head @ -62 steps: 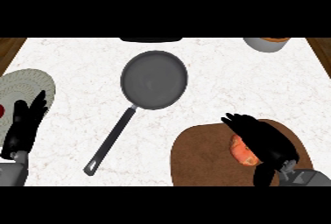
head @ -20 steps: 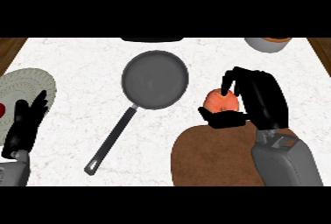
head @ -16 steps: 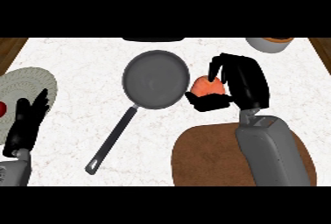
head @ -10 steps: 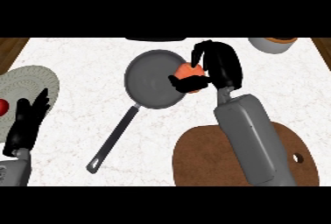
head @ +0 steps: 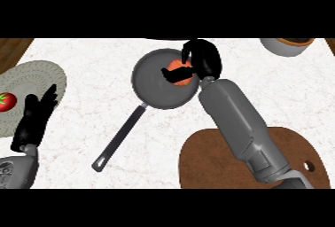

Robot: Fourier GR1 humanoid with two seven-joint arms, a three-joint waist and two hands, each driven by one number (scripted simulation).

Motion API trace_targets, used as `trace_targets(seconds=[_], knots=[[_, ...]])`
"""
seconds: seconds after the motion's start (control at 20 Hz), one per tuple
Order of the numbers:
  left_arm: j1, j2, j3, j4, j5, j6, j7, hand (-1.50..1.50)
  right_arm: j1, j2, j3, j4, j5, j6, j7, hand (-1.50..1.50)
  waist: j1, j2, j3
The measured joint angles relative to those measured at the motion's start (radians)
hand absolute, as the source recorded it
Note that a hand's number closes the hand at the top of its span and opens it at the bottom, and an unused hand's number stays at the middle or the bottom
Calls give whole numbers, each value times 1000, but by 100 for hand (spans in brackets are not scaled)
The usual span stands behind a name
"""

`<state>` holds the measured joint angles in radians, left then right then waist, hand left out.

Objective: Pick the squash from the cutting board and place it in the pan

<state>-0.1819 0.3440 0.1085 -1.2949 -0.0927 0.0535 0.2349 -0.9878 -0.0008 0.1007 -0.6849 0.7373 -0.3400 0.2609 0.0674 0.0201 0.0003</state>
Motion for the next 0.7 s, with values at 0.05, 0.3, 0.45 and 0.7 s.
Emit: trace_targets(seconds=[0.05,0.3,0.45,0.7], knots=[[-5,9,3,-9,2,-7,5,0,-21,0,-3,43,-16,-14,-14,150,5,1,0],[-44,-3,-10,14,-8,-10,6,0,-68,0,7,199,-123,-70,-97,150,32,11,1],[-57,-11,-21,15,-9,-16,4,0,-73,0,-11,247,-210,-85,-147,-150,54,18,1],[-66,-16,-34,11,-11,-29,0,0,-87,1,-23,321,-317,-81,-211,-150,87,26,2]])
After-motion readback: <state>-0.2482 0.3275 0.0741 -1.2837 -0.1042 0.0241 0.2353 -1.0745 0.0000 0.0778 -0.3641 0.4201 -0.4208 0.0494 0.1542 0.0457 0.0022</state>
